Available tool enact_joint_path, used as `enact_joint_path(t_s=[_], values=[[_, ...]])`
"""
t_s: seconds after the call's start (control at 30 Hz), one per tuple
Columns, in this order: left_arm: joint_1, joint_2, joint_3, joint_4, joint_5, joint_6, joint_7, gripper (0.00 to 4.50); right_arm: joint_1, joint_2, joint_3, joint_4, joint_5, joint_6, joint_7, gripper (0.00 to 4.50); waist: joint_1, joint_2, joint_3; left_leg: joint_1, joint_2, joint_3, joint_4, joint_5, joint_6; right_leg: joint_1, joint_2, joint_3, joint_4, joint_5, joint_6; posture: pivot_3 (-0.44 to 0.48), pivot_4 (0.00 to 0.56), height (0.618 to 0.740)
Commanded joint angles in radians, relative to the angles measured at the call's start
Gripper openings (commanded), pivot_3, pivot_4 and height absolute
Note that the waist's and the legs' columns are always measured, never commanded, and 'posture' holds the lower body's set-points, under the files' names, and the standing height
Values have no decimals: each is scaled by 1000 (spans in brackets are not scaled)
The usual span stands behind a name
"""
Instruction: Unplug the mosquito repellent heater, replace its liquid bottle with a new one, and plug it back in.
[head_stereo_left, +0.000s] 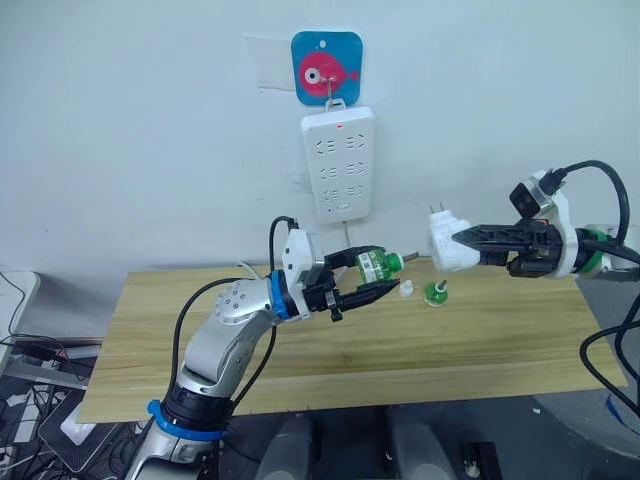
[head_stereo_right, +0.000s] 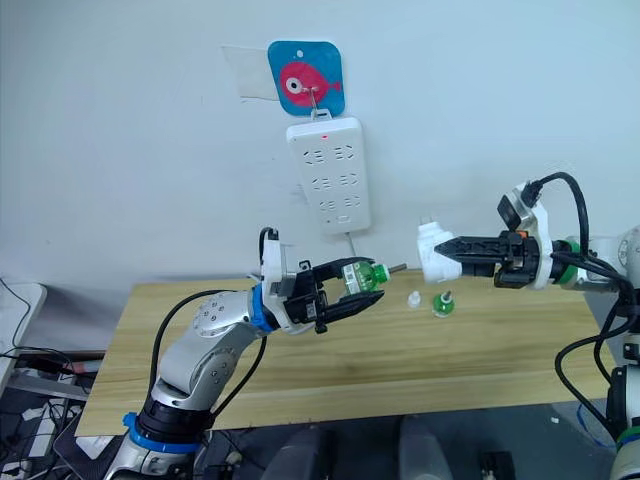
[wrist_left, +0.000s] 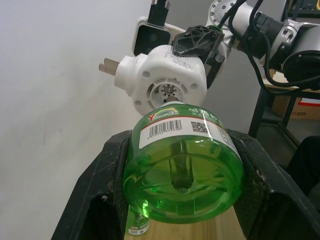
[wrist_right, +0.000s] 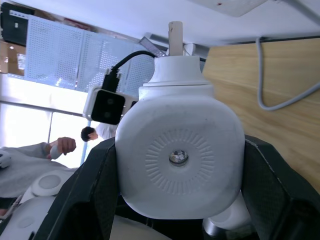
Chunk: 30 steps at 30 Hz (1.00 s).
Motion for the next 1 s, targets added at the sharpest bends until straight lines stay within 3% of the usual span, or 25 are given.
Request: enact_joint_path(t_s=[0.03, 0.43, 1.0], values=[[-10, -6, -1, -22, -2, -20, -10, 2254, 2, -23, -17, -26, 138, 8, -85, 2964, 0, 0, 0, 0, 0, 0, 0, 0, 0, 0, 0, 0, 0, 0, 0, -88, 214, 740], [-18, -23, -25, -27, 5, -22, -13, 2254, 12, 32, -19, -36, 306, 8, -283, 2964, 0, 0, 0, 0, 1, 0, 0, 0, 0, 0, 1, 0, 1, 0, 0, -81, 207, 740], [-38, -31, -21, -17, 9, -23, -28, 2254, 59, 18, -5, -74, 419, -1, -360, 2964, 0, 0, 0, 1, 1, 1, 0, 0, 0, 0, 2, 1, 1, 0, 0, -80, 194, 740]])
